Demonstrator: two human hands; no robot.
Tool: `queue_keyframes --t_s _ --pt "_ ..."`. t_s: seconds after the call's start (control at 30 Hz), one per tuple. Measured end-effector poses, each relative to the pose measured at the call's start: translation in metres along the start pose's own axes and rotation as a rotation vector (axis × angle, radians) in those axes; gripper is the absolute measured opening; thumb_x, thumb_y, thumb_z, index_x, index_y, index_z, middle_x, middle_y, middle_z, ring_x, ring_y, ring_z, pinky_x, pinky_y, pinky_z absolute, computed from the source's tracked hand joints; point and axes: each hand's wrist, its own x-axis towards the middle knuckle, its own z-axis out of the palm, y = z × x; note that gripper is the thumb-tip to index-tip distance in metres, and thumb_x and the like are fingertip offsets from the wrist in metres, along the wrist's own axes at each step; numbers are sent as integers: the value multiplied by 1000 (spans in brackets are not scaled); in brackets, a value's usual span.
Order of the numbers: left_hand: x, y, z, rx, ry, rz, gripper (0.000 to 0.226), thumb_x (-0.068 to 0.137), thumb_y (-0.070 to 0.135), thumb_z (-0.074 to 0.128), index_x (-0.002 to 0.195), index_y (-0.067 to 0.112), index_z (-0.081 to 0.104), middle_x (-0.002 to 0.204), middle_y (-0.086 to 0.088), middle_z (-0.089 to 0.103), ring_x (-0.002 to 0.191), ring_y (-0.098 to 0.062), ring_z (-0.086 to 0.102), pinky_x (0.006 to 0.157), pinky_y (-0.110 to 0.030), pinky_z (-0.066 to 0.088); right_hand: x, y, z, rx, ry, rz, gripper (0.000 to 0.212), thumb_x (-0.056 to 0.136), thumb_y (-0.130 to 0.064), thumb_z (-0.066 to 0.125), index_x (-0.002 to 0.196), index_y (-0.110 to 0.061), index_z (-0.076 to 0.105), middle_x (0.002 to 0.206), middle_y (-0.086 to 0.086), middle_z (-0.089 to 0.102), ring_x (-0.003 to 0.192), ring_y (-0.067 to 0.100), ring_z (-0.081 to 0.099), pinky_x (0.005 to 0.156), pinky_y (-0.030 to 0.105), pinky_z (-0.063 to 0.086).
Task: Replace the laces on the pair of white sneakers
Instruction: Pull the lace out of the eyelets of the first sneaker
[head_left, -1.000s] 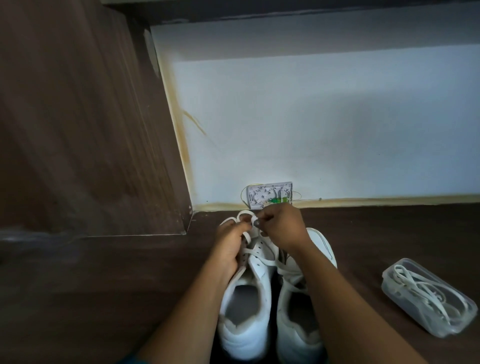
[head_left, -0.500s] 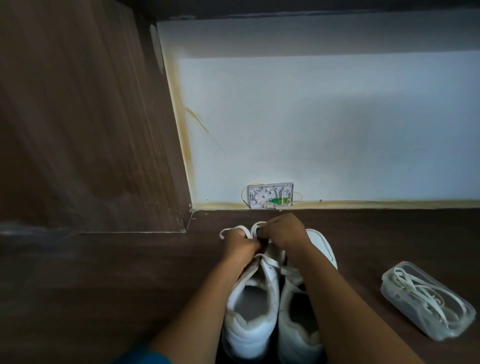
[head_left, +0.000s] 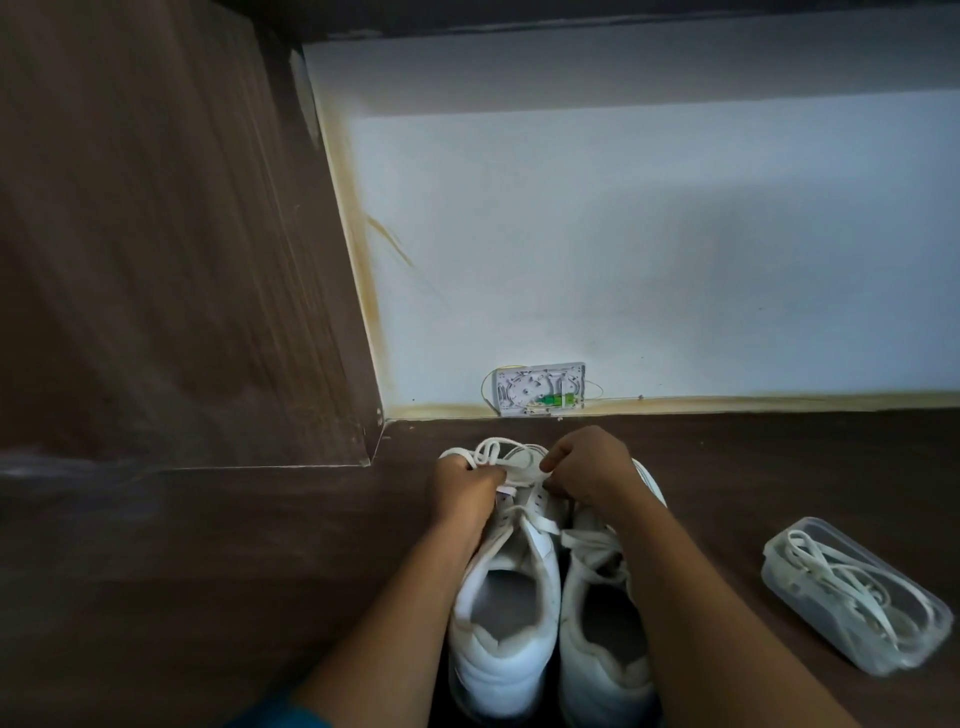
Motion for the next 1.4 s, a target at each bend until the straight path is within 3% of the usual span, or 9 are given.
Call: queue_keyframes --t_s 0.17,0.33,0.53,0.6,0.7,0.77,0.9,1.17,1.4 --pt "-5 10 1 -151 -137 82 13 78 4 73 70 3 62 69 -15 61 68 -21 57 64 -32 45 -3 -8 0 33 9 -82 14 78 -10 65 87 -5 74 91 11 71 85 25 66 70 25 48" --pt "-14 29 -2 -212 -351 203 16 89 10 60 75 12 69 66 6 66 65 -5 58 61 -16 46 -7 -12 3 165 -48 -157 17 81 -17 66 86 -2 72 80 15 65 70 20 57 64 29 45" --pt "-5 24 -19 26 -323 146 20 90 0 52 86 14 66 82 -2 65 81 -15 59 72 -21 46 1 -2 -25 1193 265 362 22 89 -1 40 74 2 56 60 13 57 47 20 52 51 29 47" --pt "1 19 -24 292 -357 171 19 87 -2 55 95 9 68 82 1 64 77 -12 58 67 -18 45 2 6 -26 910 330 374 21 88 -13 45 89 2 58 75 16 61 58 24 59 61 34 53" --pt "4 10 -25 517 -343 213 16 84 2 65 99 2 69 77 -4 66 64 -7 55 56 -16 40 -3 8 -18 10 303 252 46 85 -27 59 122 -3 47 120 18 53 108 34 57 87 39 48" --pt "5 9 -24 537 -290 242 15 83 2 66 97 2 71 89 -13 71 76 -19 65 63 -18 40 -7 -3 -13 -198 298 38 41 86 -23 60 122 -8 50 128 15 48 114 33 53 87 36 46" --pt "7 8 -24 644 -277 320 7 82 4 65 83 7 71 87 -14 71 84 -27 66 63 -26 43 -8 -18 7 -257 20 -360 21 83 -17 61 101 -17 72 108 4 67 102 24 61 83 27 47" --pt "3 16 -24 554 -441 246 19 79 2 60 91 15 68 89 -6 66 79 -14 59 67 -24 46 -6 -15 14 -276 -31 -274 22 78 -25 62 91 -10 72 94 9 69 92 26 63 74 27 47" --pt "-2 18 -26 472 -455 162 19 80 -2 57 87 14 67 82 -5 65 72 -13 58 64 -23 45 -12 -24 11 -404 -33 -299 24 89 -20 55 105 -3 62 113 15 63 108 30 58 86 33 44"
